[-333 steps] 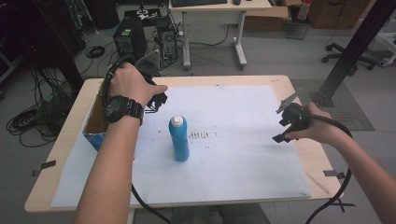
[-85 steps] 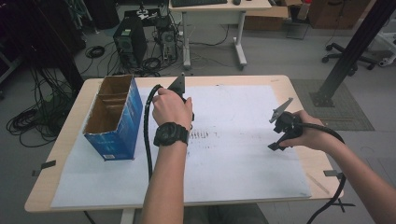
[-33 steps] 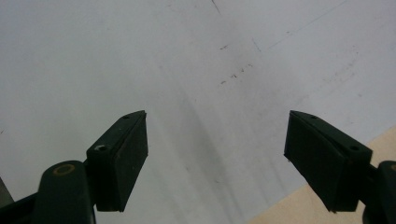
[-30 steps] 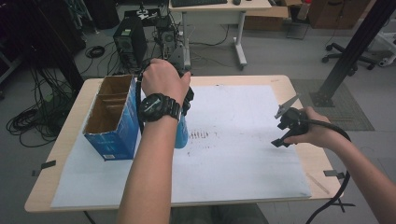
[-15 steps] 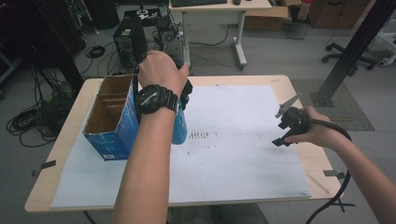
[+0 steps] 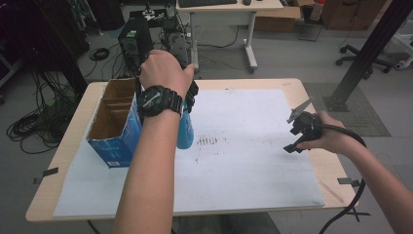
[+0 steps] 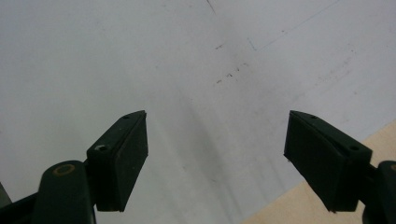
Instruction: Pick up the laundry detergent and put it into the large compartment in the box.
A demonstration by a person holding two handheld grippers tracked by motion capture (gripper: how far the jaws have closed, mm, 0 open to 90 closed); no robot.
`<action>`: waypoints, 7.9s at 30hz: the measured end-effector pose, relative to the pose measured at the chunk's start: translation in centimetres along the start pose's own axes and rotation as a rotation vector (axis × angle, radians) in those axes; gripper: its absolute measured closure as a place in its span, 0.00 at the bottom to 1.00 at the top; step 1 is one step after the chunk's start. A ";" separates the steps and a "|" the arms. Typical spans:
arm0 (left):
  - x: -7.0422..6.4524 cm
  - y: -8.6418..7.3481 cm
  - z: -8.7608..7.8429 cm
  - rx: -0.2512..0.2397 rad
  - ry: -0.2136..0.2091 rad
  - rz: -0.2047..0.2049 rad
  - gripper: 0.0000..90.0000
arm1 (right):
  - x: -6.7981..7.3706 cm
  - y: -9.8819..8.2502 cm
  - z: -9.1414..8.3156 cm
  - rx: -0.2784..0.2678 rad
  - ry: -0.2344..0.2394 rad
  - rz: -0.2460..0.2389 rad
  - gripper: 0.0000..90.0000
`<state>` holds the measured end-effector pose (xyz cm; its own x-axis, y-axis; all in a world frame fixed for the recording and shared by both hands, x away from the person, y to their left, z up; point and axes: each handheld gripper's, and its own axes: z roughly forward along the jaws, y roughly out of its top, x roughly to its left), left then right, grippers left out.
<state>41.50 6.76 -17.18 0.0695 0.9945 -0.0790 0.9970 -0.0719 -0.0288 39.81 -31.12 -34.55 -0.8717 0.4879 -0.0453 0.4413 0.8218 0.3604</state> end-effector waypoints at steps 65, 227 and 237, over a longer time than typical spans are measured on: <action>13.0 -1.7 -8.1 -0.083 0.000 -0.167 0.41 | 0.8 2.5 0.2 0.023 -0.016 -0.007 0.24; 19.6 2.1 5.4 0.017 0.079 -0.206 0.41 | 0.8 3.0 2.8 0.088 0.005 0.005 0.24; 19.7 2.2 6.4 0.014 0.081 -0.205 0.41 | 0.8 3.0 2.9 0.089 0.005 0.004 0.24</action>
<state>44.89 25.73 -25.18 -0.1314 0.9913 0.0104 0.9900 0.1318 -0.0499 41.04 -27.37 -36.15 -0.8710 0.4896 -0.0395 0.4614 0.8432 0.2760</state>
